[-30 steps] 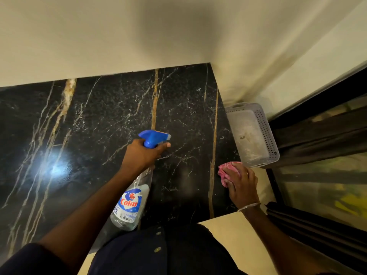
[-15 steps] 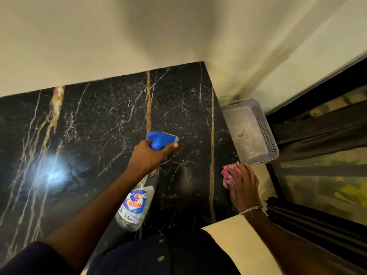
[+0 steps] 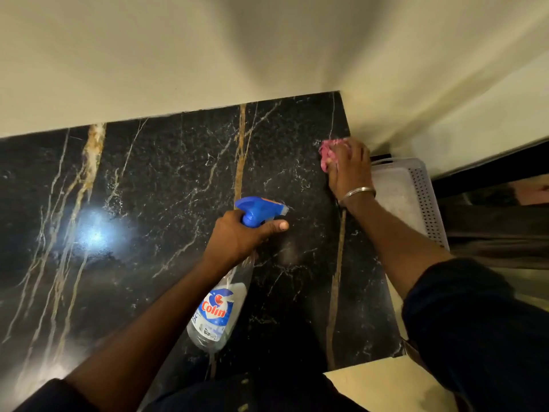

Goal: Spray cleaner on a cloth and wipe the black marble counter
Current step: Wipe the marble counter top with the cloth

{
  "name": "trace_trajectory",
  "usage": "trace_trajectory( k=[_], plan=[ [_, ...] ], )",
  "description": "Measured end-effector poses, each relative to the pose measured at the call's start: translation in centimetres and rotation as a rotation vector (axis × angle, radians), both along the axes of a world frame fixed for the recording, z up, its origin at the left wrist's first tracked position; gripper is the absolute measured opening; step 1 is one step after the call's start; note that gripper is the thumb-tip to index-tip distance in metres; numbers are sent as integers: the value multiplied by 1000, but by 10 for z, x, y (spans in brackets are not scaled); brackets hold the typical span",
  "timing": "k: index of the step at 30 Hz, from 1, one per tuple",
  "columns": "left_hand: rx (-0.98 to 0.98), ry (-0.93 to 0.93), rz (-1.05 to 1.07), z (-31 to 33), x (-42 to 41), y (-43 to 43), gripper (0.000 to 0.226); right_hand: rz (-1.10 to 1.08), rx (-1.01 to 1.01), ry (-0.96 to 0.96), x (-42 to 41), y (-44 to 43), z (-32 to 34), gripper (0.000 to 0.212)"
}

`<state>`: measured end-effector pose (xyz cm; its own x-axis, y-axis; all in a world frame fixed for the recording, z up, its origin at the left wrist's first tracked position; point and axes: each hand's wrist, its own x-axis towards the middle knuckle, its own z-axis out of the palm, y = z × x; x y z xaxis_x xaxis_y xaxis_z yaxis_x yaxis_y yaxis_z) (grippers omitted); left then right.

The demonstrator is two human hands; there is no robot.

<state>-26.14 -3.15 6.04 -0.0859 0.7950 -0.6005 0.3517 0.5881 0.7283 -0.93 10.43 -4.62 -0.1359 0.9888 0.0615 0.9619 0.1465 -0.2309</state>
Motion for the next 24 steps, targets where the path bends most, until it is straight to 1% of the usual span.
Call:
trace_trajectory(
  k=[2,5,8,11,13,16,18,24],
  plan=[
    [5,-4,10,-4,0,9,67,7,4,-2,-6,31,-1,39],
    [-12,12,28,-7,-2,26,60,8,-14,1,-16,73,-5,41],
    [-27,-15,36,-9,-4,36,58,0,-31,-16,-26,106,-7,42],
    [-13,-11,30,-8,-4,42,58,-25,-46,-21,-32,126,-9,43],
    [-7,-1,28,-6,-3,44,53,-23,-43,-8,-31,130,-10,43],
    [-2,11,21,1,-2,37,45,38,-47,3,-25,121,-7,46],
    [16,3,19,4,-3,31,45,64,-31,7,-20,102,-3,46],
    [3,-58,4,9,0,8,46,91,17,50,10,-3,-7,45]
  ],
)
